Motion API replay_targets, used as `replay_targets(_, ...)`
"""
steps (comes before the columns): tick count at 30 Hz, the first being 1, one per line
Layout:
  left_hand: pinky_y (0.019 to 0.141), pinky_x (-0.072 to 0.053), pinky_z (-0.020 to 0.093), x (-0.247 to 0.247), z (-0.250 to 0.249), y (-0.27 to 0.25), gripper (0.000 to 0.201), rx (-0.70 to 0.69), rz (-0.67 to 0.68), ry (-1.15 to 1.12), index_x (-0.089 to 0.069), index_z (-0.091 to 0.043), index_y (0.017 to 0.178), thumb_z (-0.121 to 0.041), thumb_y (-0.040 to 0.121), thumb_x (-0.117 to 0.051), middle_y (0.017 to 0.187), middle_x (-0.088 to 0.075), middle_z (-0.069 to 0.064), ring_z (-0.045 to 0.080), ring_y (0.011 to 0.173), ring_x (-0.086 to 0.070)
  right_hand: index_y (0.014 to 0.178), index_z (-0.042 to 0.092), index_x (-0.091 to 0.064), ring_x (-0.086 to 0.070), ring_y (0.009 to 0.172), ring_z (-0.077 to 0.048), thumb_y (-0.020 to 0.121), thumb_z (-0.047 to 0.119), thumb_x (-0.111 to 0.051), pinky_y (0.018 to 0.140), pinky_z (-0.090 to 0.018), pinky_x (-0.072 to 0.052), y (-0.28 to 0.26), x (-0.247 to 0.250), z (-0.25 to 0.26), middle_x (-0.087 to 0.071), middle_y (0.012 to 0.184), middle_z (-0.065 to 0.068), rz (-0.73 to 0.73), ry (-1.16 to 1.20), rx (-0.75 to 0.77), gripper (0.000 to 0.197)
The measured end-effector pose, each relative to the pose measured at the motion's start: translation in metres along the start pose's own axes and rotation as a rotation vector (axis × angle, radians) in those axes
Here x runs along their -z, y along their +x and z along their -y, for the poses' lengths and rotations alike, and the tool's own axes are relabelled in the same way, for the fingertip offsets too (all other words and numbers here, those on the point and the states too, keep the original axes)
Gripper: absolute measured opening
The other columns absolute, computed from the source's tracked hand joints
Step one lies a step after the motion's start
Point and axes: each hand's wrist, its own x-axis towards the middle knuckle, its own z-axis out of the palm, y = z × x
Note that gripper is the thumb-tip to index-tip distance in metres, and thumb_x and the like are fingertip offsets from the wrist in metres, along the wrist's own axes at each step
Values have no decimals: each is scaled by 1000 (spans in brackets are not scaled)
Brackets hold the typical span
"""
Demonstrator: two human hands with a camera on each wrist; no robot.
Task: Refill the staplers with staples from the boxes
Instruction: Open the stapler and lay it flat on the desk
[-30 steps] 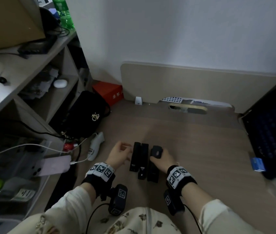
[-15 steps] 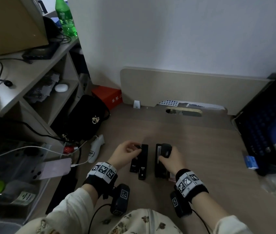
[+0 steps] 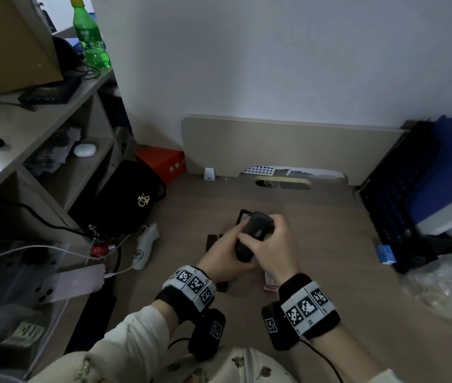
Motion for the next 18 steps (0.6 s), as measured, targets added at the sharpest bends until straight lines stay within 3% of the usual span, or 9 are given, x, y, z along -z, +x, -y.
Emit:
replay_targets(2,81,-47,7,-1,-1,-3,68,-25,-81,22,-42,-57,123,-23,76,-76,110,-59,-29,-17,102,-54,96,28,-50,-62,78,-12,62,48,-72,69,-40,-56,-6,-3,4,-61,83,10,-3,19,36,46)
replay_targets(5,80,-50,15,-1,8,-7,58,-21,-103,39,-51,-34,131,-19,79,-71,108,-66,-17,-3,100,-62,100,29,-50,-63,81,-15,61,59,-62,71,-43,-55,-12,-5,4,-62,84,11,5,16,92,50)
replay_targets(7,73,-51,15,0,11,-11,47,-2,-119,13,-56,-27,123,-15,80,-71,102,-68,-11,-2,92,-64,99,30,-51,-62,82,-15,68,61,-57,72,-43,-54,-14,-2,4,-63,86,11,31,13,144,44)
replay_targets(10,74,-54,22,8,12,-16,46,34,-130,-40,-57,-31,116,-12,77,-74,101,-68,-10,0,90,-65,95,30,-58,-61,83,-8,80,61,-49,70,-36,-54,-15,7,5,-64,88,12,1,-12,241,36)
replay_targets(12,77,-55,30,16,13,-20,50,109,-127,-114,-59,-30,112,-16,68,-77,101,-68,-9,8,92,-66,94,29,-59,-58,83,-3,86,58,-48,68,-28,-51,-14,14,3,-60,93,13,-91,-16,258,32)
replay_targets(14,80,-55,33,25,12,-24,49,171,-92,-223,-62,-27,106,-14,62,-78,99,-69,-5,14,93,-66,102,26,-59,-55,87,-3,89,57,-47,74,-27,-49,-10,20,-4,-53,106,11,-99,-35,175,36)
replay_targets(16,80,-55,33,33,7,-30,46,182,-14,-306,-64,-19,106,-3,66,-81,100,-70,1,18,94,-67,111,25,-57,-52,98,-6,88,64,-40,84,-30,-45,-7,21,-14,-49,115,10,27,-86,35,48)
replay_targets(18,82,-56,32,37,2,-35,44,165,67,-340,-64,-6,111,7,71,-78,103,-71,8,20,95,-67,103,23,-60,-57,96,-10,83,74,-35,85,-33,-46,-5,15,-25,-59,104,7,177,-48,-61,60)
